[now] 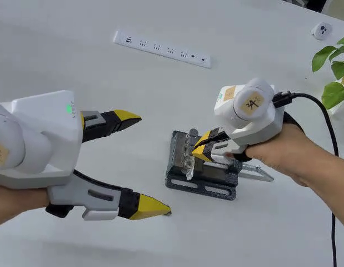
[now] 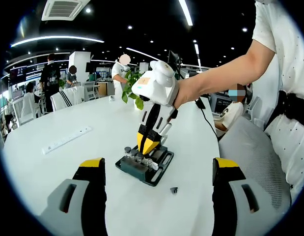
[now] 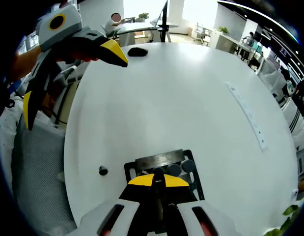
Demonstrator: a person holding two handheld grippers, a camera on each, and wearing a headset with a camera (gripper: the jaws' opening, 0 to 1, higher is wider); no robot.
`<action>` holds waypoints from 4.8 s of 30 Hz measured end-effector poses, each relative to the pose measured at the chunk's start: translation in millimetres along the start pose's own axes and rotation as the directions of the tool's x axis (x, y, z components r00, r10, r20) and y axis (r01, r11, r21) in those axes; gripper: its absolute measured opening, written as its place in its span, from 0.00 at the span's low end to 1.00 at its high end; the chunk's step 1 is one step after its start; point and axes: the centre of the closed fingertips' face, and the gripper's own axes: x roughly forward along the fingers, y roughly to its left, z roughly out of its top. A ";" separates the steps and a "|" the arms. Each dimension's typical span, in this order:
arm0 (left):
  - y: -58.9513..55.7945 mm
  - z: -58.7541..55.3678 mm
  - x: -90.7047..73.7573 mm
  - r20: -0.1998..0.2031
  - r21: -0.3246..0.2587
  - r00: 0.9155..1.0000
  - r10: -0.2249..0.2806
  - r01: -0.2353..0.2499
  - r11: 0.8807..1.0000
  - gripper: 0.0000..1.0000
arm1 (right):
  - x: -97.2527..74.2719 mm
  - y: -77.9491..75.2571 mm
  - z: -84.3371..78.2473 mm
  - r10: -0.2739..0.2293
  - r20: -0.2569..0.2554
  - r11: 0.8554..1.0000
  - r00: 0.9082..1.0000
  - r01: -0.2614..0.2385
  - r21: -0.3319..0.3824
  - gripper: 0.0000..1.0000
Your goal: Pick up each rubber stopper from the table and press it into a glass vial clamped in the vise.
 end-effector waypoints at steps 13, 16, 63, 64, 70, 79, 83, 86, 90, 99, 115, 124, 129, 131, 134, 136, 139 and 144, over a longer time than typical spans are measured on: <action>1.7 -5.2 -1.3 -0.022 0.004 1.000 0.002 -0.002 1.000 0.97 | -28.3 -4.2 7.6 -0.004 0.158 0.993 0.987 -0.016 0.121 0.19; 0.5 -5.6 -0.9 -0.027 0.002 1.000 -0.002 0.002 1.000 0.99 | -33.2 0.5 5.9 0.000 0.190 0.991 0.982 -0.026 0.131 0.22; -23.0 -13.4 14.3 -0.164 0.038 0.985 -0.061 0.068 0.997 0.99 | 5.9 106.9 -23.1 0.197 0.442 0.973 0.875 -0.230 0.021 0.30; -23.4 -13.9 14.4 -0.166 0.037 0.984 -0.061 0.068 0.997 0.99 | 7.8 107.5 -23.1 0.201 0.443 0.973 0.874 -0.231 0.013 0.29; -24.4 -16.6 13.7 -0.174 0.034 0.983 -0.060 0.067 0.997 0.99 | 21.9 110.7 -17.8 0.228 0.436 0.971 0.871 -0.239 -0.031 0.25; -25.6 -16.6 13.1 -0.182 0.030 0.982 -0.056 0.062 0.998 0.99 | 41.8 111.5 -23.1 0.272 0.374 0.962 0.887 -0.255 -0.096 0.20; -24.5 -16.5 13.3 -0.185 0.028 0.981 -0.052 0.058 0.998 0.99 | 44.8 110.9 -26.1 0.288 0.355 0.958 0.889 -0.265 -0.113 0.18; -23.8 -15.8 14.0 -0.182 0.026 0.982 -0.051 0.057 0.998 0.99 | 47.1 112.0 -26.6 0.303 0.346 0.953 0.888 -0.276 -0.127 0.17; -25.1 -14.8 15.6 -0.184 0.026 0.982 -0.052 0.058 0.998 0.99 | 49.1 114.1 -25.1 0.318 0.335 0.947 0.887 -0.285 -0.145 0.16; -24.7 -15.8 15.2 -0.189 0.025 0.981 -0.052 0.057 0.998 0.99 | 51.5 117.3 -23.3 0.342 0.325 0.939 0.882 -0.304 -0.163 0.11; -25.3 -14.1 17.5 -0.181 0.028 0.982 -0.057 0.063 0.998 0.98 | 43.7 113.0 -24.2 0.298 0.363 0.955 0.883 -0.276 -0.111 0.07; -27.9 -1.6 23.7 -0.149 0.031 0.987 -0.061 0.066 0.997 0.95 | -2.0 100.0 -18.7 0.185 0.454 0.983 0.872 -0.174 -0.066 0.07; -30.4 8.0 27.2 -0.129 0.040 0.989 -0.066 0.072 0.997 0.92 | -31.1 97.1 -15.0 0.125 0.502 0.992 0.856 -0.126 -0.033 0.07; -32.6 12.0 29.6 -0.121 0.046 0.990 -0.068 0.074 0.996 0.90 | -43.3 95.1 -12.1 0.090 0.522 0.995 0.848 -0.093 -0.021 0.07; -34.1 17.3 33.3 -0.111 0.039 0.992 -0.067 0.072 0.997 0.85 | -60.4 92.9 -7.2 0.052 0.566 0.997 0.823 -0.073 0.015 0.07; -35.7 20.7 35.1 -0.102 0.032 0.992 -0.071 0.074 0.997 0.82 | -69.8 94.8 -4.1 0.035 0.578 0.997 0.815 -0.067 0.035 0.07; -37.0 25.3 36.3 -0.087 0.039 0.993 -0.073 0.077 0.996 0.77 | -81.5 97.6 -0.4 0.011 0.595 0.999 0.804 -0.038 0.032 0.07; -39.3 34.4 38.8 -0.025 -0.030 0.996 -0.085 0.084 0.996 0.68 | -98.7 102.5 6.7 -0.021 0.625 0.999 0.781 -0.012 0.048 0.07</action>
